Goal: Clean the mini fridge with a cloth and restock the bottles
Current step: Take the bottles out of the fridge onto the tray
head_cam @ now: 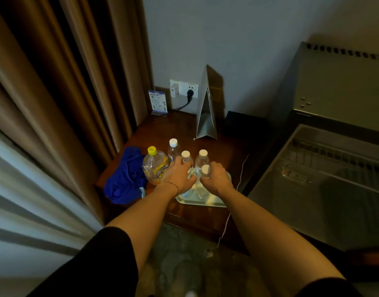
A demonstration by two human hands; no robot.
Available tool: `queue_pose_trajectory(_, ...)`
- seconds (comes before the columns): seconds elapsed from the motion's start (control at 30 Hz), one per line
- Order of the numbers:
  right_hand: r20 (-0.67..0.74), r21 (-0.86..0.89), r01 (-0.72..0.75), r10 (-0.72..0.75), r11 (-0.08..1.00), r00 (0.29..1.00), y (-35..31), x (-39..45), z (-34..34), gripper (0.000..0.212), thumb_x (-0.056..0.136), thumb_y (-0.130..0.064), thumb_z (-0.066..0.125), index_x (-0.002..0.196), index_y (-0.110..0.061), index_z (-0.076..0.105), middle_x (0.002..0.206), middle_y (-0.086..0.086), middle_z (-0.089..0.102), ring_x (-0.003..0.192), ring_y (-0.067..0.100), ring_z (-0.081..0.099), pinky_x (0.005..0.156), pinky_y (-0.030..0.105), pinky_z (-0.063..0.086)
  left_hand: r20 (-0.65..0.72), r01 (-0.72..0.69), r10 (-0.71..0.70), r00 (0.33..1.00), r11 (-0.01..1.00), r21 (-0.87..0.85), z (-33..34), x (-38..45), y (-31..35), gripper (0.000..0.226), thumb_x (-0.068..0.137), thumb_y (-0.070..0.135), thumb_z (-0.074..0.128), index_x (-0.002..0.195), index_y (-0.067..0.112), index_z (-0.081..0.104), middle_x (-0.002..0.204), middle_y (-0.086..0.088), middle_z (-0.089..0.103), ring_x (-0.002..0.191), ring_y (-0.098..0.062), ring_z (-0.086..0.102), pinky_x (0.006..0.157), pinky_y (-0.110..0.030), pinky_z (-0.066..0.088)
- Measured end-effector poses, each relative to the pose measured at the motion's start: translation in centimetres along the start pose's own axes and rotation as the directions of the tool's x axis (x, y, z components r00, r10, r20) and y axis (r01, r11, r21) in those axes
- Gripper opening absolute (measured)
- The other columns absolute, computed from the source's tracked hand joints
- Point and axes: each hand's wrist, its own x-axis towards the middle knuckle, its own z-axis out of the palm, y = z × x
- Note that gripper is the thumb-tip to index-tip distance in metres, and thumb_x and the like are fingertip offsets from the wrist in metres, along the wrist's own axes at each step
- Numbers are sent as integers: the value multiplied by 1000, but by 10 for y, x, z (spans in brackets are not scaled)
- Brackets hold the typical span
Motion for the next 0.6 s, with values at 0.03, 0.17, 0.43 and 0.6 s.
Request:
queue_pose_trajectory(0.03,5,-10,-5,5,1000,1000,1,0,0,52,89,-22,68,135,-9,46,135,13,45,119,31,54,98,42,48,-2,19,-19,1000,1000,-2,-2,-1,0,46,92,43,53,131,21,46,131,-9,36,120,-30,45,93,-43,49)
queue_pose_trajectory(0.17,12,-42,2,-1,999,1000,6,-5,-5,52,89,-28,69,132,-9,47,134,12,45,117,32,55,96,44,49,-10,56,-56,998,998,-16,-5,-4,1,49,92,46,51,134,22,44,132,-8,34,118,-29,46,88,-44,51)
queue_pose_trajectory(0.43,49,-71,6,-2,997,999,25,-22,-26,57,90,-36,70,135,-11,46,137,11,47,118,28,53,98,43,50,-18,78,-78,997,996,42,-1,-20,10,54,90,58,47,134,29,41,137,-5,33,125,-27,40,90,-47,52)
queue_pose_trajectory(0.6,134,-33,21,-16,999,991,41,-42,-42,62,94,-35,65,145,-13,39,146,9,39,127,29,48,105,43,46,-86,94,-90,992,995,41,-2,-35,25,68,88,60,48,147,32,26,144,-3,26,132,-28,32,90,-46,52)
